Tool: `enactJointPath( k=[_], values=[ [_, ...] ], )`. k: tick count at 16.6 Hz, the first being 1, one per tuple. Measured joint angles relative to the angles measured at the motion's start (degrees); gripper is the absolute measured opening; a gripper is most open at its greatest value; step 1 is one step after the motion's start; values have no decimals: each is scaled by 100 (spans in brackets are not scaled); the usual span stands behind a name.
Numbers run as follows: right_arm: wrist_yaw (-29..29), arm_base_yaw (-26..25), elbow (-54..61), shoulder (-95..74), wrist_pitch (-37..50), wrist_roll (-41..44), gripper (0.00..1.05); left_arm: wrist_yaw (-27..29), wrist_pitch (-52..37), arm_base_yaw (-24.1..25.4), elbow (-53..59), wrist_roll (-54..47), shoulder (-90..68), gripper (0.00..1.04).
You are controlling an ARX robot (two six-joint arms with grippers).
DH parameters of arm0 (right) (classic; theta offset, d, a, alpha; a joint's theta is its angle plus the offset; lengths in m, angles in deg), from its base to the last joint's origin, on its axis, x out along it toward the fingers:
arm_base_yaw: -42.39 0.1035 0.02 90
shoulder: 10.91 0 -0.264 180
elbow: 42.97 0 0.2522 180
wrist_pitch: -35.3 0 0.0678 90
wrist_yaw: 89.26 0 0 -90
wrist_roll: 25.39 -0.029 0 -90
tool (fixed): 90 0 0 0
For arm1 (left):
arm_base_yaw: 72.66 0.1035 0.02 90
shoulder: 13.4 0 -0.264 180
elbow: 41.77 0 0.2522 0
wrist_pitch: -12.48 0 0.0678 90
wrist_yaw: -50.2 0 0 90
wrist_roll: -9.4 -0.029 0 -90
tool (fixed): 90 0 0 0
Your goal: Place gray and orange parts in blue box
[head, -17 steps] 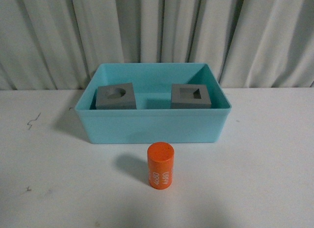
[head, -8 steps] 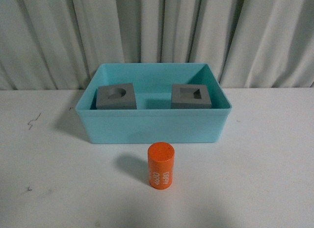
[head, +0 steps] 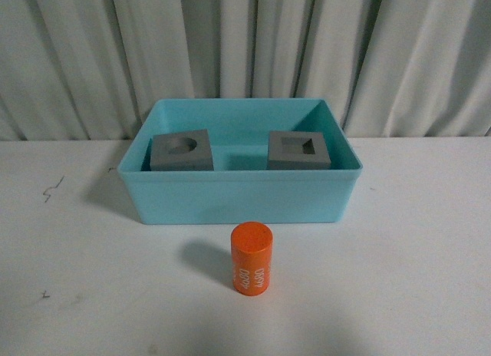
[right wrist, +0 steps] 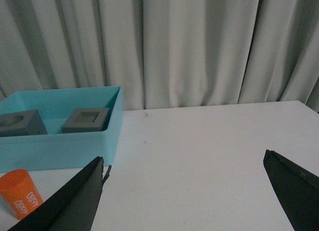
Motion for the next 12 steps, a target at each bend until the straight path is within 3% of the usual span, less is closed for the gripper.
enactJointPath(
  k=[2, 4, 10, 11, 12],
  values=[
    [-2, 0, 0, 0, 0, 0, 98, 0, 0, 0, 0, -2, 0, 84],
    [0, 0, 0, 0, 0, 0, 98, 0, 0, 0, 0, -7, 0, 100],
    [0, 0, 0, 0, 0, 0, 98, 0, 0, 0, 0, -4, 0, 98],
    [713, 208, -374, -428, -1102, -334, 98, 0, 2, 0, 0, -4, 0, 98],
    [1357, -7, -870, -1709, -1554, -850, 98, -11, 0, 0, 0, -4, 0, 98]
  ],
)
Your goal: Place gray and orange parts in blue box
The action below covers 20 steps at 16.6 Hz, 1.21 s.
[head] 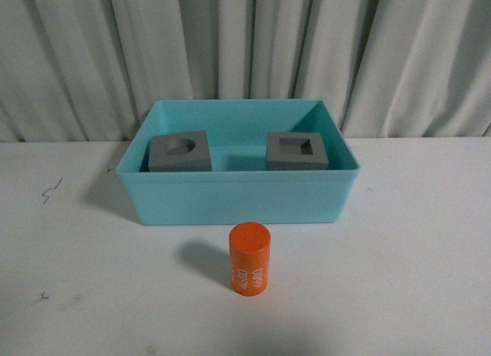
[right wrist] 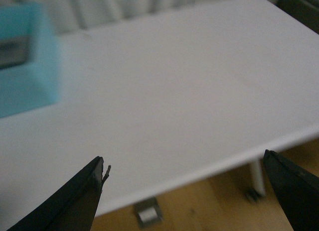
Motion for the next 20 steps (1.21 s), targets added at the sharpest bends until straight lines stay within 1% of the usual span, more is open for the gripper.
enactJointPath(
  k=[1, 2, 3, 4, 5, 6, 7, 8, 9, 10, 11, 12, 13, 14, 16, 20],
  values=[
    [-96, -793, -306, -1064, 723, -101, 98, 17, -4, 0, 0, 0, 0, 98],
    [-660, -1353, -610, -1851, 1480, 35, 98, 11, 2, 4, 0, 0, 0, 98],
    [-1163, -1670, -946, -2551, 2090, 352, 98, 9, 0, 4, 0, 0, 0, 98],
    [-1631, -1768, -1309, -3226, 2549, 713, 98, 13, 0, 4, 0, 0, 0, 98],
    [-2328, -1633, -1792, -4041, 2682, 1226, 98, 11, 0, 4, 0, 0, 0, 98],
    [-3003, -1349, -2181, -4623, 2288, 1799, 98, 11, -2, 4, 0, 0, 0, 98],
    [-3495, -957, -2455, -5064, 1838, 2323, 98, 9, 0, 4, 0, 0, 0, 98],
    [-3836, -575, -2632, -5324, 1464, 2852, 98, 9, -2, 4, 0, 0, 0, 98],
    [-4015, -245, -2741, -5508, 1307, 3204, 98, 11, 0, 4, 0, 0, 0, 98],
    [-4129, 295, -2889, -5790, 1167, 3707, 98, 9, 0, 4, 0, 0, 0, 98],
    [-4218, 723, -2970, -6028, 1036, 3967, 98, 9, 0, 4, 0, 0, 0, 98],
    [-4216, 1165, -2997, -6349, 1080, 4207, 98, 11, 0, 4, 0, 0, 0, 98],
    [-4131, 1423, -3014, -6627, 1325, 4251, 98, 9, 0, 4, 0, 0, 0, 98],
    [-4022, 1598, -3056, -6907, 1620, 4251, 98, 9, 0, 4, 0, 0, 0, 98],
    [-3810, 1746, -3375, -7606, 2111, 4129, 98, 11, 0, 4, 0, 0, 0, 98],
    [-3696, 2122, -3759, -8293, 2411, 3834, 98, 11, 0, 4, 0, 0, 0, 98]
  ],
)
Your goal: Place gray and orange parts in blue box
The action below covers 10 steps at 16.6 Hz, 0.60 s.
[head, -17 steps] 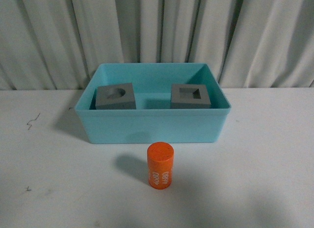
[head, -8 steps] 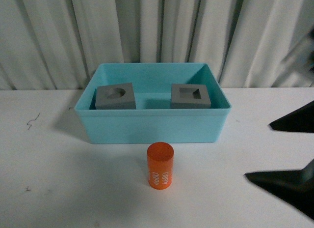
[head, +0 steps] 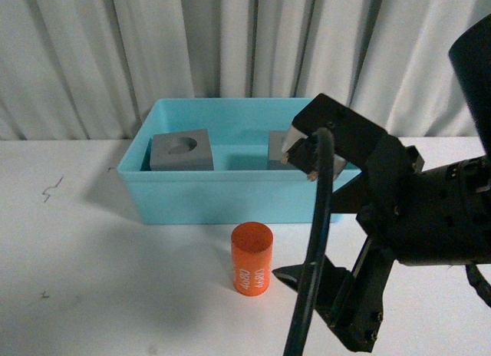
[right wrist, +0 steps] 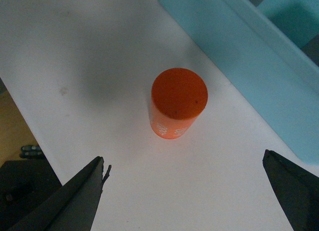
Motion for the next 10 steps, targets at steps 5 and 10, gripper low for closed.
enactJointPath(
  k=[5, 10],
  values=[
    [186, 107, -175, -560, 332, -186, 98, -2, 0, 0, 0, 0, 0, 98],
    [326, 223, -586, -1193, 507, -269, 98, -4, 0, 0, 0, -2, 0, 98]
  ],
)
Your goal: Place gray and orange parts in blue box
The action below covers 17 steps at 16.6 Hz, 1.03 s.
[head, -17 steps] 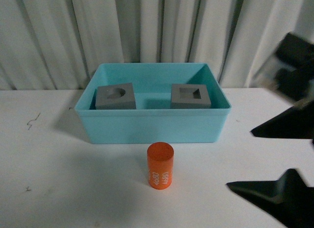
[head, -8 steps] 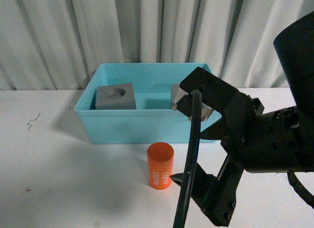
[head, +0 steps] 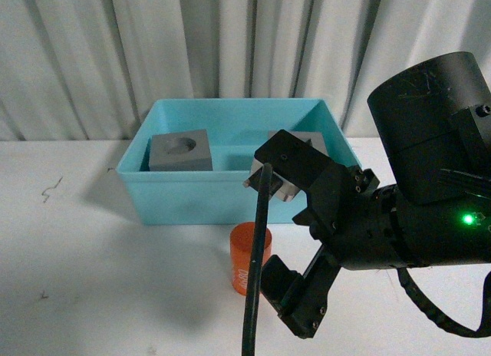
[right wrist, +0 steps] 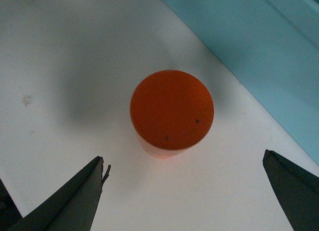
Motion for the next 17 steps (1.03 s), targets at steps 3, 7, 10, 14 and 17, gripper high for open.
enactJointPath(
  k=[3, 7, 10, 14, 17],
  values=[
    [35, 101, -302, -258, 24, -33, 98, 2, 0, 0, 0, 2, 0, 98],
    [42, 247, -557, -483, 24, -131, 98, 4, 0, 0, 0, 0, 0, 98],
    [111, 345, -678, -664, -15, -177, 95, 4, 0, 0, 0, 2, 0, 98],
    [205, 400, -745, -675, -72, -208, 52, 4, 0, 0, 0, 2, 0, 98],
    [249, 400, -494, -199, -39, -391, 48, 2, 0, 0, 0, 0, 0, 98]
  ],
)
